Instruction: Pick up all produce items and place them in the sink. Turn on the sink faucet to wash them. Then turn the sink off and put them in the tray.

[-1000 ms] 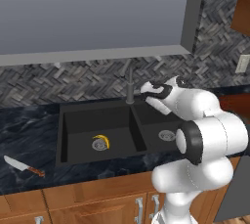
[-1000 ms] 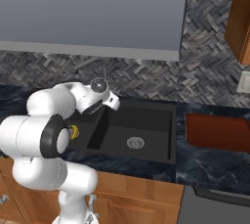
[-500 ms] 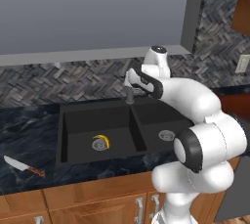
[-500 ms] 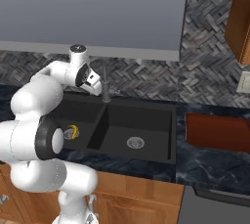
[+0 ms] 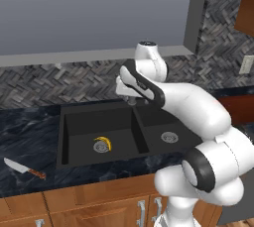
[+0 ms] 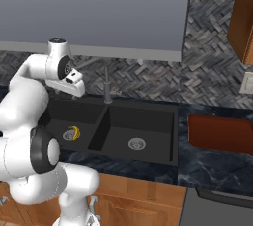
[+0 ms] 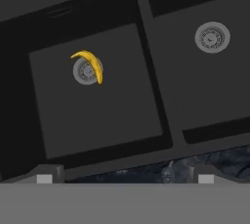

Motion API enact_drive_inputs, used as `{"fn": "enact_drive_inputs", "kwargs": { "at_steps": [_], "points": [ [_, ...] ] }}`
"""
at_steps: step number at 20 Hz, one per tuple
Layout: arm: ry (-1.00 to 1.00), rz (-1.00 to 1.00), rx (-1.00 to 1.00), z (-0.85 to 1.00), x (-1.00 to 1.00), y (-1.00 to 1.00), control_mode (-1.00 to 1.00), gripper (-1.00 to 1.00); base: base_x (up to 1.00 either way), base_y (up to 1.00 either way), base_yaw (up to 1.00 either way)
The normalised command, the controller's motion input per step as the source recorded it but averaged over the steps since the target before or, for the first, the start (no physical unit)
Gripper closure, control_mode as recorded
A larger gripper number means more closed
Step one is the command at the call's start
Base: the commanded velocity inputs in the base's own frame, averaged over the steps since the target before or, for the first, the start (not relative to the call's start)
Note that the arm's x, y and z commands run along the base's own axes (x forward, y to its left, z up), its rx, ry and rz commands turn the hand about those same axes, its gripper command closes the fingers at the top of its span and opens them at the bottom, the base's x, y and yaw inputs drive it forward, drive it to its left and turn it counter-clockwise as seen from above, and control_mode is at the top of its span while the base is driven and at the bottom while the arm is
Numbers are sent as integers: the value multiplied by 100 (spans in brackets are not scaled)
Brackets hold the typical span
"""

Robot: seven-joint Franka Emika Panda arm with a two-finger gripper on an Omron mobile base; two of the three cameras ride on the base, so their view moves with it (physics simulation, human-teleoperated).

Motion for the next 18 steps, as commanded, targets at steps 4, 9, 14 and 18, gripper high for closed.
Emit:
{"fn": "enact_drive_inputs", "kwargs": {
  "at_steps": [4, 9, 14, 18],
  "points": [
    [0, 6, 0, -29, -28, 31, -100, -100, 0, 0, 0],
    [0, 7, 0, -43, 12, 33, -100, -100, 0, 0, 0],
    [0, 7, 0, -45, 30, 37, -100, -100, 0, 0, 0],
    [0, 4, -4, -44, 27, 19, -100, -100, 0, 0, 0]
  ]
}}
